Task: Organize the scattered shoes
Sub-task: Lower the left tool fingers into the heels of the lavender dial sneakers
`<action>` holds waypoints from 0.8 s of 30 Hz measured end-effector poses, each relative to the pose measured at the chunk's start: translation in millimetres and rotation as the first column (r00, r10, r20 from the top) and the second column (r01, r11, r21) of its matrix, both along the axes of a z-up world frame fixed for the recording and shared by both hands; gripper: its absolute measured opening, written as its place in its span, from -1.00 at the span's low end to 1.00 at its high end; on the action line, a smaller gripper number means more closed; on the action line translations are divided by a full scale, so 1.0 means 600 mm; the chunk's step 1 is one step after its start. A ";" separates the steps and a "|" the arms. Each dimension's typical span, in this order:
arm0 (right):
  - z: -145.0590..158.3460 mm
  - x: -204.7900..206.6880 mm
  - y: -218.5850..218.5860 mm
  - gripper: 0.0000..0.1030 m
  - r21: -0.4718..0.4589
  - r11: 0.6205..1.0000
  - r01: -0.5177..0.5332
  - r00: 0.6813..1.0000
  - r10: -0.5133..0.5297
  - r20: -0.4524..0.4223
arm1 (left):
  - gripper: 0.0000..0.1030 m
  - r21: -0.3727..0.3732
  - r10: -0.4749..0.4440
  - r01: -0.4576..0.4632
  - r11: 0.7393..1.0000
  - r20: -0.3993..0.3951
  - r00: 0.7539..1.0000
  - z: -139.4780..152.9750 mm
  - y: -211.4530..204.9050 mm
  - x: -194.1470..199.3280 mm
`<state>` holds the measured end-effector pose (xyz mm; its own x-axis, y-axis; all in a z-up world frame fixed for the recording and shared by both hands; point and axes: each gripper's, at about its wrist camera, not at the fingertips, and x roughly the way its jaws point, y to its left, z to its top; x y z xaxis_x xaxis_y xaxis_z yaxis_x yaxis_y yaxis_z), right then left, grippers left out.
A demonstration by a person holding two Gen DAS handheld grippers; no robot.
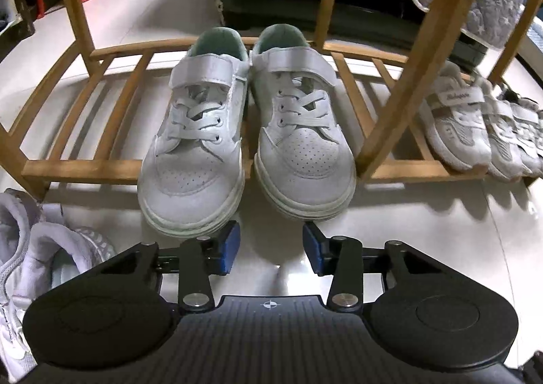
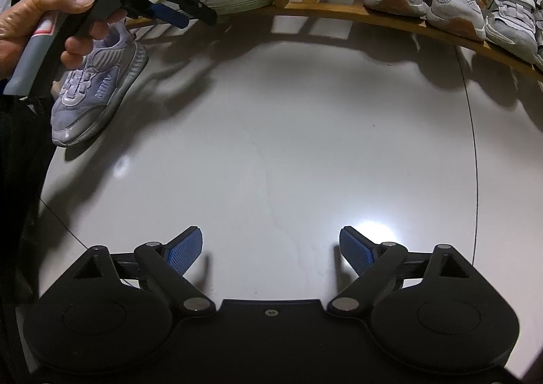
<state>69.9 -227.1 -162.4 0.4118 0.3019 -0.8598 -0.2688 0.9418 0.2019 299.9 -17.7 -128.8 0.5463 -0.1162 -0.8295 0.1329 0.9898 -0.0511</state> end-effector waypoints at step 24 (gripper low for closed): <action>-0.014 0.004 0.007 0.75 -0.018 1.000 -0.009 1.000 0.008 -0.028 | -0.18 0.124 0.030 -0.033 0.992 0.028 0.999 0.118 0.219 -0.048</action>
<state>72.1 -223.0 -171.0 0.3849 0.2892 -0.8765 -0.2712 0.9431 0.1921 271.2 113.4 -57.8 0.5700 0.0043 -0.8216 0.1012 0.9920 0.0754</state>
